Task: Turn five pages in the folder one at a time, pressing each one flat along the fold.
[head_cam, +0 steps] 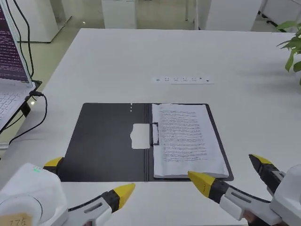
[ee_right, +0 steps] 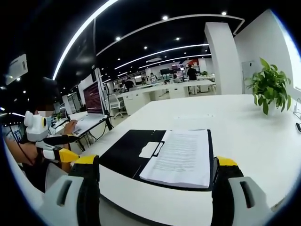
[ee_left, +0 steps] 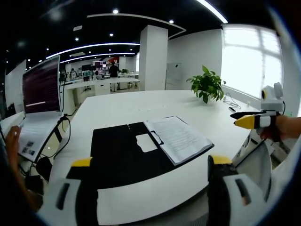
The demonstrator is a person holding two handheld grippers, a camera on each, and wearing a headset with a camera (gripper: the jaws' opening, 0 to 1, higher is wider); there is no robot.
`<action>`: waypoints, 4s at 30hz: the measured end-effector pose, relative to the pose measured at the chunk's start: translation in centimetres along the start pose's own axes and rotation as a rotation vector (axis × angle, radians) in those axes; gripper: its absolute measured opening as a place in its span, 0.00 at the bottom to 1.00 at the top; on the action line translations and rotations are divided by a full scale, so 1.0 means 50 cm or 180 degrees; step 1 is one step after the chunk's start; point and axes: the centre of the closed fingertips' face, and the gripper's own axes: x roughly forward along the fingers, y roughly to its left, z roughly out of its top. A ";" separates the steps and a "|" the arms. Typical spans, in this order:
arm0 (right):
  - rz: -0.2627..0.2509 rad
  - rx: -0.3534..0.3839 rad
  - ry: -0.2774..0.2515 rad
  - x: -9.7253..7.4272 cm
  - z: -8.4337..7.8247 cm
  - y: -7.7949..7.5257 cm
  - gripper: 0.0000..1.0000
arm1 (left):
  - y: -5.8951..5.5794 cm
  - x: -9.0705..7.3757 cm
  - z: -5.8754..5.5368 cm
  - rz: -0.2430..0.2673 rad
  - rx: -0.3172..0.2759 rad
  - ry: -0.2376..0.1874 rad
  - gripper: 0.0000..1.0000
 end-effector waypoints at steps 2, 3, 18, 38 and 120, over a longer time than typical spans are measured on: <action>-0.0009 0.0013 -0.0001 0.003 0.000 -0.005 1.00 | 0.000 0.005 0.002 -0.0001 0.0018 0.0001 0.99; -0.0008 0.0016 -0.0001 0.004 0.000 -0.006 1.00 | 0.001 0.006 0.002 -0.0002 0.0022 0.0007 0.99; -0.0020 0.0110 0.0049 0.008 -0.019 -0.007 1.00 | -0.030 0.086 0.005 -0.0237 0.0153 0.0116 0.95; -0.0079 0.0179 0.0105 -0.006 -0.043 0.006 0.99 | -0.095 0.206 -0.003 -0.0691 0.0342 0.0289 0.92; -0.0428 0.0261 0.0084 -0.002 -0.061 -0.045 0.89 | -0.327 0.519 -0.143 -0.0996 0.0615 0.0175 0.40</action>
